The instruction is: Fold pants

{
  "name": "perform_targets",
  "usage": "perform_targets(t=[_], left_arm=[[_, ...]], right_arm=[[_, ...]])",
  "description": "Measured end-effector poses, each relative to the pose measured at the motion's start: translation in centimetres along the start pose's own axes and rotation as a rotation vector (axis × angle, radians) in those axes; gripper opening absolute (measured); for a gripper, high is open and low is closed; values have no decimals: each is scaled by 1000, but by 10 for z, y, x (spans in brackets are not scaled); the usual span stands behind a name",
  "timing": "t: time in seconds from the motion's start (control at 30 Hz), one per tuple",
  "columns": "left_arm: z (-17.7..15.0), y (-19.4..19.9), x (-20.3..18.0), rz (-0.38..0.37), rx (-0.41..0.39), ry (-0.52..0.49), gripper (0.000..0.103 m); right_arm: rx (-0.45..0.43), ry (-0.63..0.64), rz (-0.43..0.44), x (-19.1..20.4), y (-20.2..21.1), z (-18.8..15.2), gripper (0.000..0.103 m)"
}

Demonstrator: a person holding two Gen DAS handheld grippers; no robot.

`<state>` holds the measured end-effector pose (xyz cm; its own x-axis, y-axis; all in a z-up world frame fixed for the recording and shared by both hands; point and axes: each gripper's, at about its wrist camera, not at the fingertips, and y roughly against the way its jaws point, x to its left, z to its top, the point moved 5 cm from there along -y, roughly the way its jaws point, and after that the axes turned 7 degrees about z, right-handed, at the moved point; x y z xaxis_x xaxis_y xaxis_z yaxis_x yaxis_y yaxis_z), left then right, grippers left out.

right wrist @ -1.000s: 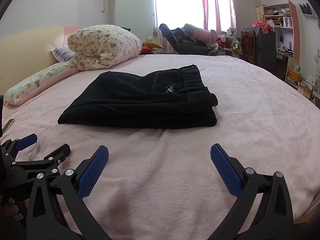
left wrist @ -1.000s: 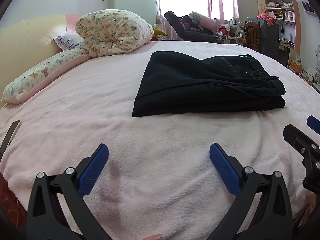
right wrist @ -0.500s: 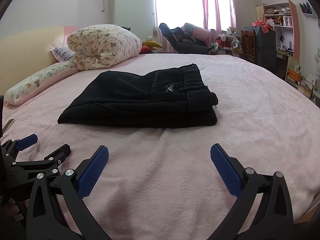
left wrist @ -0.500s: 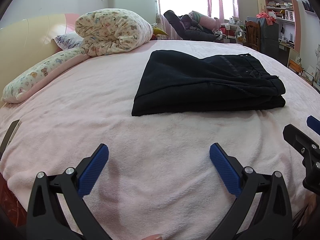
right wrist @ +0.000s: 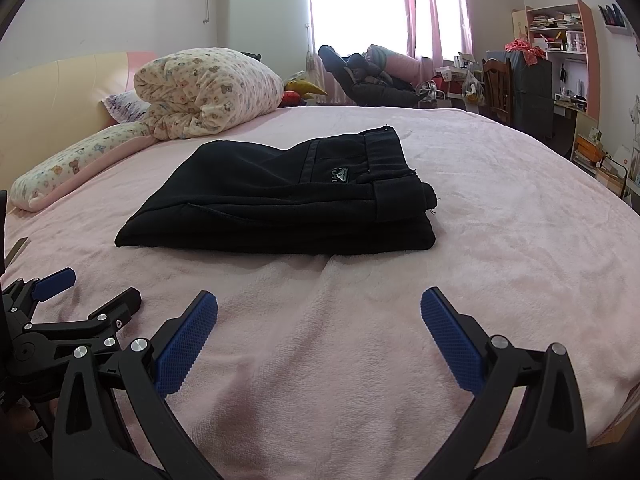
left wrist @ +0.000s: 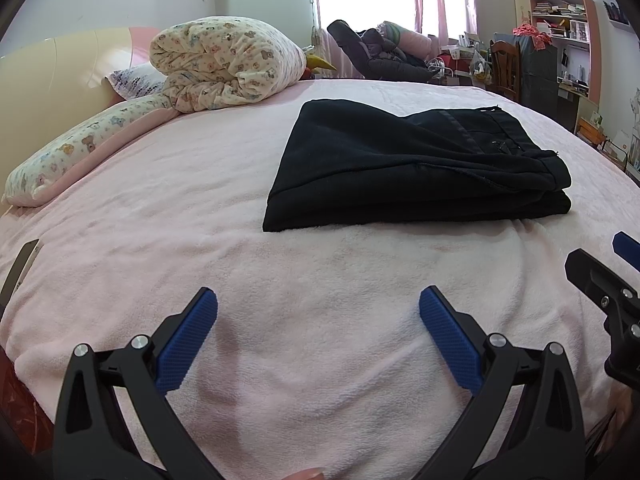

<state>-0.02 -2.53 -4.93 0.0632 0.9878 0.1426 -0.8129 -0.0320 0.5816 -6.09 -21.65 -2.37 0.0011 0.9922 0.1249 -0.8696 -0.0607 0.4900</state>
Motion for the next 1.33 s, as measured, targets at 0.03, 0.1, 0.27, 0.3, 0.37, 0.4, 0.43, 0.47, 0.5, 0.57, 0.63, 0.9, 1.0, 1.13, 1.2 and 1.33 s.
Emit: perform_targets(t=[0.03, 0.1, 0.27, 0.3, 0.37, 0.4, 0.43, 0.47, 0.5, 0.57, 0.63, 0.9, 1.0, 1.13, 1.2, 1.33], left_arm=[[0, 0, 1, 0, 1, 0, 101], [-1, -1, 0, 0, 4, -1, 101], [-3, -3, 0, 2, 2, -3, 101], [-4, -3, 0, 3, 2, -4, 101], [-4, -3, 0, 2, 3, -3, 101], [-4, -3, 0, 2, 5, -3, 101], [-3, -3, 0, 0, 4, -2, 101], [-3, -3, 0, 0, 6, -2, 101], [-3, -4, 1, 0, 6, -1, 101], [-5, -5, 1, -2, 8, 2, 101], [-7, -5, 1, 1, 4, 0, 101], [-5, -3, 4, 8, 0, -2, 100], [-4, -3, 4, 8, 0, -2, 100], [-6, -3, 4, 2, 6, 3, 101], [-4, -3, 5, -2, 8, 6, 101], [-6, -2, 5, -4, 10, 7, 101]], right_arm=[[0, 0, 0, 0, 0, 0, 102], [0, 0, 0, 0, 0, 0, 102], [1, -1, 1, -1, 0, 0, 102], [1, -1, 0, 0, 0, 0, 102], [1, -1, 1, -1, 0, 0, 102], [2, -1, 1, -1, 0, 0, 102], [2, 0, 0, -1, 0, 0, 102], [2, 0, 0, -1, 0, 1, 102], [3, -1, 0, -1, 0, 0, 102], [6, -3, 1, -1, -1, -3, 102], [9, -6, 2, -3, -3, -5, 102], [14, -11, 4, -7, -4, -7, 102], [16, -11, 5, -8, -4, -6, 102], [12, -10, 3, -9, -4, -6, 102], [11, -13, 2, -10, -3, -5, 102], [12, -18, 0, -10, -3, -4, 102]])
